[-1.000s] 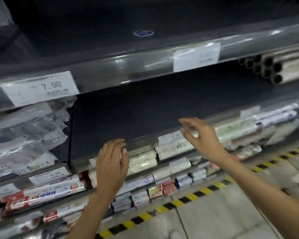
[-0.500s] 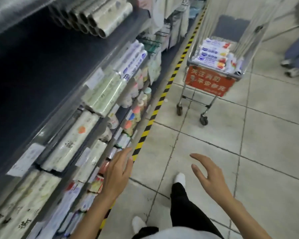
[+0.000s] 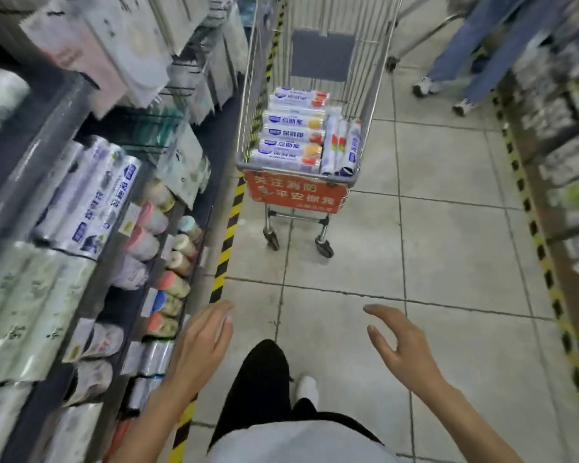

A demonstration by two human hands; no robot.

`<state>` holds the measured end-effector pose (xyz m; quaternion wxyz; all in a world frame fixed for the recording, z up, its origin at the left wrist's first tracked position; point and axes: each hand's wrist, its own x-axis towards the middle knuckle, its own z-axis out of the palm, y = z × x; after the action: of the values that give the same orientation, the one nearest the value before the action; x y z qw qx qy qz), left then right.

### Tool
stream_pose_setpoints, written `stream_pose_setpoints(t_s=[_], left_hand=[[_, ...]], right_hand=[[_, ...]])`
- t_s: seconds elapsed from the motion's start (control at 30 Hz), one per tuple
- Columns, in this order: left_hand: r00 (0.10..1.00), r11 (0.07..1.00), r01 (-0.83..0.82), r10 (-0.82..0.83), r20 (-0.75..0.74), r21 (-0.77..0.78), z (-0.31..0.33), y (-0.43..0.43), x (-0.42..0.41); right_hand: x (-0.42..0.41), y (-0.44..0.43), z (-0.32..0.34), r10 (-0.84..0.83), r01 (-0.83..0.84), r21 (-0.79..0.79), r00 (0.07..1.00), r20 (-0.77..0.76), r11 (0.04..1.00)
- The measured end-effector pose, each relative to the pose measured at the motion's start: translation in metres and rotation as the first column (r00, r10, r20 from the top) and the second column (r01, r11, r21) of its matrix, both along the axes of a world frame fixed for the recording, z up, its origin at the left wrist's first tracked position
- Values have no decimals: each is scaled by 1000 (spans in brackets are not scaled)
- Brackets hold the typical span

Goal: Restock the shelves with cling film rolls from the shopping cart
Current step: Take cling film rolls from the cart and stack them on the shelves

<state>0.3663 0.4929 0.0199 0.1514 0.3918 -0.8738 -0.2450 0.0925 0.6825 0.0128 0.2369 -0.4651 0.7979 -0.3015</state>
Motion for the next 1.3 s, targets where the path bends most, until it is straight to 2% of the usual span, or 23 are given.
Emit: stream_pose_setpoints(t_s=[0.23, 0.4, 0.63, 0.77, 0.93, 1.07, 1.17, 1.3], left_hand=[[994, 991, 104, -106, -18, -81, -7, -140, -99], [979, 969, 197, -201, -12, -150, -8, -259, -179], [950, 933, 311, -303, 72, -179, -34, -386, -283], [943, 943, 311, -291, 162, -116, -70, -426, -329], [860, 957, 276, -286, 423, 87, -135, -464, -376], [800, 965, 253, -245, 547, 61, -160, -472, -394], [797, 957, 289, -237, 556, -6, -165, -475, -398], [791, 947, 322, -266, 550, -4, -165, -477, -395]], right_hand=[[-88, -116, -10, -56, 55, 11, 998, 32, 998], [-148, -224, -10, -106, 107, 20, 994, -5, 994], [-231, -402, -27, -80, 80, 25, 997, -9, 997], [-273, -494, -60, -8, 9, 56, 1000, -20, 998], [-329, -595, -106, 10, -7, 63, 999, -50, 998], [-362, -657, -144, 110, -86, 226, 989, -94, 970], [-366, -681, -160, 215, -156, 327, 965, -153, 932], [-366, -701, -164, 329, -164, 417, 872, -362, 894]])
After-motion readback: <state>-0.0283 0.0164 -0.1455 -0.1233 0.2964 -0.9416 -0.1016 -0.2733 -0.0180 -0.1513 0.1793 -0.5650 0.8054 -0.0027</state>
